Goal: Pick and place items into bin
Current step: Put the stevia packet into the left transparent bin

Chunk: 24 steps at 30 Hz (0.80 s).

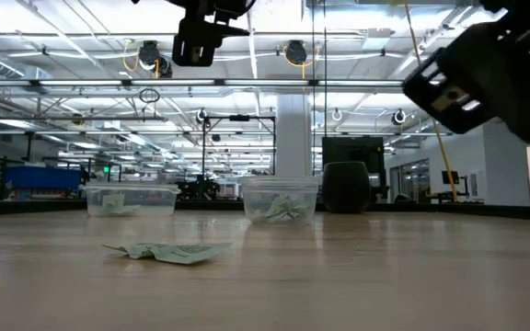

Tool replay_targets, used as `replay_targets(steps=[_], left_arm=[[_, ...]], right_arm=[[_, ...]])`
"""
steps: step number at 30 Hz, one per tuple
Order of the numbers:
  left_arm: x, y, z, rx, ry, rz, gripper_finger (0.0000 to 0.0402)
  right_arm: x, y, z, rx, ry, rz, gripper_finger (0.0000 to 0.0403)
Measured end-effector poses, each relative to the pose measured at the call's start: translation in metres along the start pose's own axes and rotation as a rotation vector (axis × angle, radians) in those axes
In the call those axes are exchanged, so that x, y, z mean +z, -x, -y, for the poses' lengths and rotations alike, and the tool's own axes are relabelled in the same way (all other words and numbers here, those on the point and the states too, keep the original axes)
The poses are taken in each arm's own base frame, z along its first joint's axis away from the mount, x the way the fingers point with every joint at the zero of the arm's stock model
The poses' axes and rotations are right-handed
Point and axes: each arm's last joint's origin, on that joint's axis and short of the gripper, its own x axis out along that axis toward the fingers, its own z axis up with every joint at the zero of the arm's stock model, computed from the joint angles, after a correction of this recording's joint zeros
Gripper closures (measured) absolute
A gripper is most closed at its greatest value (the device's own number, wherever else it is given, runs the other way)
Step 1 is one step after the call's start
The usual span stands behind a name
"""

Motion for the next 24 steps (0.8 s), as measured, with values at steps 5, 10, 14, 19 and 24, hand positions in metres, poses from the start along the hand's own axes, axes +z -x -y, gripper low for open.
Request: replay_targets(steps=[5,10,14,19,24], left_arm=[[0.001,0.001,-0.001,0.010,0.009,0.011,0.0126],[0.001,0.001,-0.001,0.010,0.013,0.012,0.0126],[0.001,0.001,-0.001,0.010,0.011,0.012,0.0126],[0.002,0.001,-0.002,0.016,0.000,0.021,0.0126],[0.004,0.003,-0.004,0.019,0.001,0.027,0.0126]], right_arm=[[-0.005,-0.011,0.002,-0.005,0.112,-0.019,0.0174],[-0.018,-0.025,0.002,-0.086,0.151,-0.061,0.0168],[-0.030,-0.034,0.002,-0.122,0.175,-0.114,0.0173],[-0.041,-0.042,-0.002,-0.159,0.234,-0.148,0.0177],[-0.051,-0.050,-0.002,-0.206,0.256,-0.185,0.0186]])
